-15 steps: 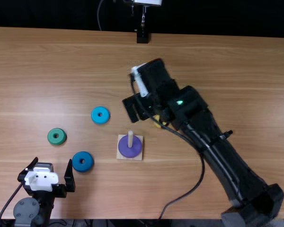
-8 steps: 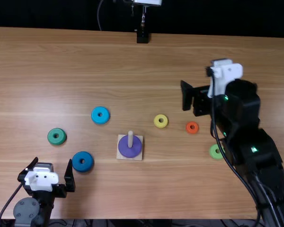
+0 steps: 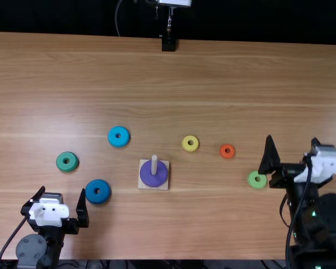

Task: Build the Hanoi tower: stack the rings onto the peg from bottom to top in this color order: purple, dark blue, light blue, dark green, light green, yellow, orange.

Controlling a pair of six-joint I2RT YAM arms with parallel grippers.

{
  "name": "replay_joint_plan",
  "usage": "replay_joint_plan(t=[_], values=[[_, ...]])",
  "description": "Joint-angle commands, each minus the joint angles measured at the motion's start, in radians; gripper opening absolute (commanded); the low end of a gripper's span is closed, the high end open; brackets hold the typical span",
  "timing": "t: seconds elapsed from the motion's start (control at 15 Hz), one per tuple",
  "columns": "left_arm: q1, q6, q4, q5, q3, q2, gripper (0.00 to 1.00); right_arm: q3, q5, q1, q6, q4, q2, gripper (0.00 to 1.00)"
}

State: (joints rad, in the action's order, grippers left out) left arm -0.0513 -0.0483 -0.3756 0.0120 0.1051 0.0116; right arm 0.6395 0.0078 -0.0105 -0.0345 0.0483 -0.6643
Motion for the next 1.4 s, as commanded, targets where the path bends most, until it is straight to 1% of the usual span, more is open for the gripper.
replay_joint_plan(t=[0.0, 0.13, 0.2, 0.33, 0.47, 0.6, 0.67, 0.8, 0.93, 1.07, 1.33], values=[[0.004, 0.013, -0.079, 0.012, -0.105, -0.012, 1.0, -0.116, 0.001, 0.009, -0.002, -0.027, 0.094, 1.0], [0.004, 0.013, -0.079, 0.012, -0.105, -0.012, 1.0, -0.271, 0.001, 0.012, -0.002, -0.124, 0.258, 1.0], [0.004, 0.013, -0.079, 0.012, -0.105, -0.012, 1.0, -0.347, 0.001, 0.012, 0.0, -0.148, 0.336, 1.0], [0.004, 0.013, -0.079, 0.012, -0.105, -0.012, 1.0, -0.472, 0.0, 0.02, 0.0, -0.148, 0.502, 1.0], [0.004, 0.013, -0.079, 0.012, -0.105, -0.012, 1.0, -0.549, 0.001, 0.024, -0.002, -0.136, 0.591, 1.0], [0.004, 0.013, -0.079, 0.012, -0.105, -0.012, 1.0, -0.623, 0.005, 0.024, -0.002, -0.132, 0.608, 1.0], [0.004, 0.013, -0.079, 0.012, -0.105, -0.012, 1.0, -0.624, 0.005, 0.024, -0.004, -0.08, 0.62, 1.0], [0.004, 0.013, -0.079, 0.012, -0.105, -0.012, 1.0, -0.624, 0.003, 0.023, -0.004, 0.084, 0.664, 1.0], [0.004, 0.013, -0.079, 0.012, -0.105, -0.012, 1.0, -0.624, 0.001, 0.026, -0.008, 0.181, 0.664, 1.0], [0.004, 0.013, -0.079, 0.012, -0.105, -0.012, 1.0, -0.626, 0.0, 0.027, -0.004, 0.277, 0.664, 1.0], [0.004, 0.013, -0.079, 0.012, -0.105, -0.012, 1.0, -0.627, 0.001, 0.027, -0.004, 0.293, 0.664, 1.0]])
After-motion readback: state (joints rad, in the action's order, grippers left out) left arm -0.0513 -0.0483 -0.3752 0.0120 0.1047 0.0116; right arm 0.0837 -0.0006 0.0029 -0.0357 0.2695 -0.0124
